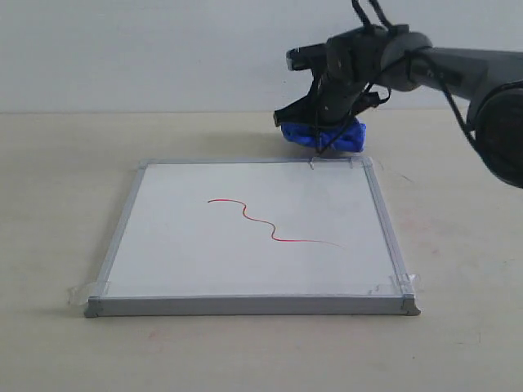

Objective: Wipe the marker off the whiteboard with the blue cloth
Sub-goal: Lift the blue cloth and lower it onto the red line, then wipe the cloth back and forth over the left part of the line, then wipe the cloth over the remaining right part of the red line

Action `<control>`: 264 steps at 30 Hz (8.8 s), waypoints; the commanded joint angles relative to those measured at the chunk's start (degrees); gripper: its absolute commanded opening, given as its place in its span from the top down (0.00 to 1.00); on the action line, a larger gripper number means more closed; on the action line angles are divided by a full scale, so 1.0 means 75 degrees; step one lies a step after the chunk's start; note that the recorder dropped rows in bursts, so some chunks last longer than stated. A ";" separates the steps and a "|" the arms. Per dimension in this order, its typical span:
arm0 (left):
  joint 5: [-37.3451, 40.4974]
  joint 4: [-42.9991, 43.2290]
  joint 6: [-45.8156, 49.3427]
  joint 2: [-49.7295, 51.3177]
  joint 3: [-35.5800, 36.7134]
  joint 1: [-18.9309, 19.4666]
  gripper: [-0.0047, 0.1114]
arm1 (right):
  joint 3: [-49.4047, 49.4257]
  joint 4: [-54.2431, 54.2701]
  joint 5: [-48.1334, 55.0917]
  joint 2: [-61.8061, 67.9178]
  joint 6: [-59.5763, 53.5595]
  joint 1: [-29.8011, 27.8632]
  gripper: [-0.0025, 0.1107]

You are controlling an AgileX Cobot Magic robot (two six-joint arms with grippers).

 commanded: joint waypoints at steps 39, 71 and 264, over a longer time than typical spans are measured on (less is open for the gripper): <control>-0.0114 0.0006 0.0048 -0.0020 -0.0026 0.0022 0.92 | -0.0005 -0.1157 0.3460 0.0388 -0.0495 0.1178 0.98; -0.0114 0.0006 0.0048 -0.0020 -0.0026 0.0022 0.92 | -0.0005 0.0168 0.1380 0.0388 0.0671 0.1803 0.98; -0.0114 0.0006 0.0048 -0.0020 -0.0026 0.0022 0.92 | 0.5775 -0.0392 0.0676 -0.3111 0.0748 0.1365 0.98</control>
